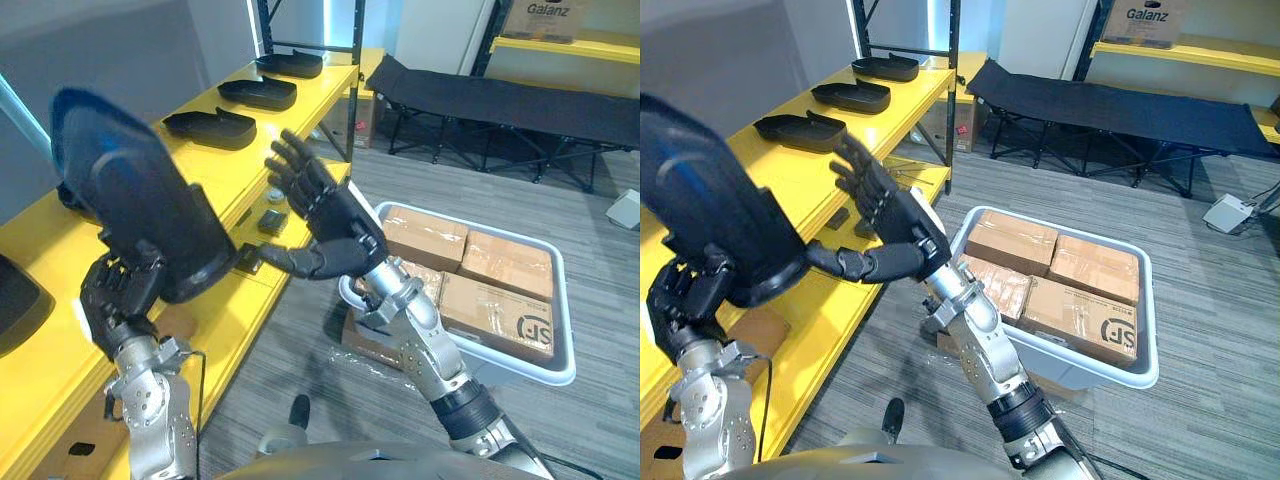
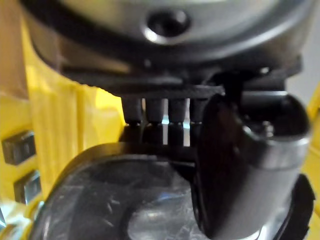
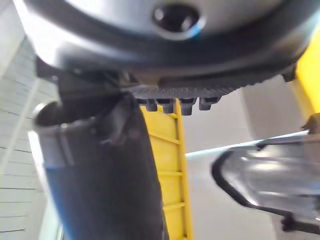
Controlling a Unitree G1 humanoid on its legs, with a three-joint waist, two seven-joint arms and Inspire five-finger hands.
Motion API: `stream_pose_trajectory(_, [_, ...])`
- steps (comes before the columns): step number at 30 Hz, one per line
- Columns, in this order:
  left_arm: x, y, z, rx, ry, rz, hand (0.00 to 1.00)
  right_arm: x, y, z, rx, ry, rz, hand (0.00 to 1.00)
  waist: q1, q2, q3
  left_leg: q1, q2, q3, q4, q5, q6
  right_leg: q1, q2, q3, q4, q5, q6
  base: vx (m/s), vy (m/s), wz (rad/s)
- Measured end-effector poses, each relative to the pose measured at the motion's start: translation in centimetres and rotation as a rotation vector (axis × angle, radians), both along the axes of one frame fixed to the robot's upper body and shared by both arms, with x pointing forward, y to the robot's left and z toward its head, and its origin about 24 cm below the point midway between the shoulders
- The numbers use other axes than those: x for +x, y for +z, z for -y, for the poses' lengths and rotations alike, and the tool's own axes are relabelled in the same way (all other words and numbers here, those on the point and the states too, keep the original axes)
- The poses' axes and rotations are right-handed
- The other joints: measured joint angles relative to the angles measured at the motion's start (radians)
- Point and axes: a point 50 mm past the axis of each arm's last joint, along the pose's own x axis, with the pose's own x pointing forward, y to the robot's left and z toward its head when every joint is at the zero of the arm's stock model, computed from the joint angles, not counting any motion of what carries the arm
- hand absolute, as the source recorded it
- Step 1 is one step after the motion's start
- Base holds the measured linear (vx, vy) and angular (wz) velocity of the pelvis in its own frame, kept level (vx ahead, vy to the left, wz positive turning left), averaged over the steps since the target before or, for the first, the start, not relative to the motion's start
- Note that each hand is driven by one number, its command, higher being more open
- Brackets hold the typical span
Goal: Walk over and take three plastic housings, then place them on the shelf
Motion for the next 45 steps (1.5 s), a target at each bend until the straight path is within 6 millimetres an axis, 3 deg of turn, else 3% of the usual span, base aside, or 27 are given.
stream_pose_trajectory(8, [-1.1, 0.5, -1.2, 0.028, 0.103, 0.060, 0.00, 0.2, -1.4, 0.8, -0.022, -0.071, -0.069, 1.00, -0.002, -0.005, -0.003, -0.001, 0.002, 0.004, 0.000, 0.000, 0.000, -0.003, 0.000, 0.000, 0.001, 0.000, 0.000, 0.00, 0.000, 0.00])
stream_pose_trajectory(16, [-2.1, 1.6, -2.5, 0.086, 0.154, 0.126, 0.00, 0.5, -3.3, 3.7, -0.027, -0.202, -0.157, 1.00, -0.004, -0.005, -0.003, -0.001, 0.008, 0.025, 0.000, -0.005, -0.005, -0.016, -0.001, 0.022, 0.001, 0.000, -0.001, 0.00, -0.007, -0.07])
stream_pose_trajectory(22, [-1.8, 3.3, -2.3, 0.135, 0.052, 0.204, 0.00, 1.1, -4.3, 5.1, -0.120, -0.298, -0.191, 1.00, -0.004, -0.007, -0.004, -0.001, 0.009, 0.029, 0.000, -0.006, -0.006, -0.017, -0.001, 0.022, 0.001, 0.000, -0.001, 0.00, -0.002, -0.01])
stream_pose_trajectory(28, [-2.5, 5.4, -2.6, 0.196, -0.034, 0.290, 0.00, 1.3, -5.6, 6.5, -0.189, -0.284, -0.218, 1.00, 0.006, -0.006, -0.004, -0.001, 0.007, 0.020, 0.000, -0.007, -0.007, -0.012, 0.000, 0.016, 0.000, -0.002, 0.000, 0.00, -0.005, 0.03])
stream_pose_trajectory(30, [-2.8, 5.7, -2.7, 0.199, -0.037, 0.308, 0.00, 1.3, -5.5, 6.4, -0.190, -0.267, -0.207, 1.00, 0.011, -0.007, -0.004, 0.000, 0.005, 0.010, 0.000, -0.007, -0.007, -0.004, 0.001, 0.004, 0.001, -0.005, 0.003, 0.00, -0.006, 0.16])
stream_pose_trajectory(34, [-3.9, 5.9, -3.2, 0.207, -0.038, 0.309, 0.00, 1.3, -5.6, 5.6, -0.190, -0.202, -0.193, 1.00, 0.055, -0.008, -0.005, -0.009, -0.001, -0.038, 0.001, -0.004, -0.012, 0.014, 0.009, -0.037, 0.012, -0.018, 0.006, 0.00, -0.028, 0.33])
stream_pose_trajectory(37, [-4.4, 5.9, -3.1, 0.221, -0.084, 0.303, 0.00, 1.5, -5.8, 4.9, -0.195, -0.169, -0.196, 1.00, 0.069, -0.014, -0.008, -0.052, -0.019, -0.152, 0.000, 0.018, -0.020, 0.020, 0.020, -0.144, 0.064, -0.067, 0.010, -0.01, -0.056, 1.04])
stream_pose_trajectory(40, [-4.1, 5.9, -2.5, 0.209, -0.218, 0.351, 0.00, 1.6, -5.9, 4.3, -0.228, -0.202, -0.193, 1.00, 0.113, -0.023, -0.005, -0.091, -0.040, -0.249, 0.000, 0.030, -0.019, 0.023, 0.019, -0.252, 0.124, -0.123, 0.013, -0.04, -0.083, 1.17])
stream_pose_trajectory(44, [-4.4, 5.9, -2.0, 0.185, -0.306, 0.389, 0.00, 1.6, -5.8, 2.5, -0.279, -0.187, -0.174, 1.00, 0.136, -0.028, 0.000, -0.092, -0.066, -0.263, 0.001, 0.041, -0.002, 0.052, -0.001, -0.327, 0.163, -0.159, 0.027, -0.01, -0.043, 0.62])
stream_pose_trajectory(45, [-4.1, 6.1, -1.6, 0.195, -0.358, 0.405, 0.00, 1.7, -5.7, 2.4, -0.272, -0.197, -0.178, 1.00, 0.135, -0.032, 0.003, -0.093, -0.084, -0.259, 0.004, 0.044, 0.006, 0.055, -0.029, -0.353, 0.207, -0.184, 0.036, 0.03, 0.007, 0.52])
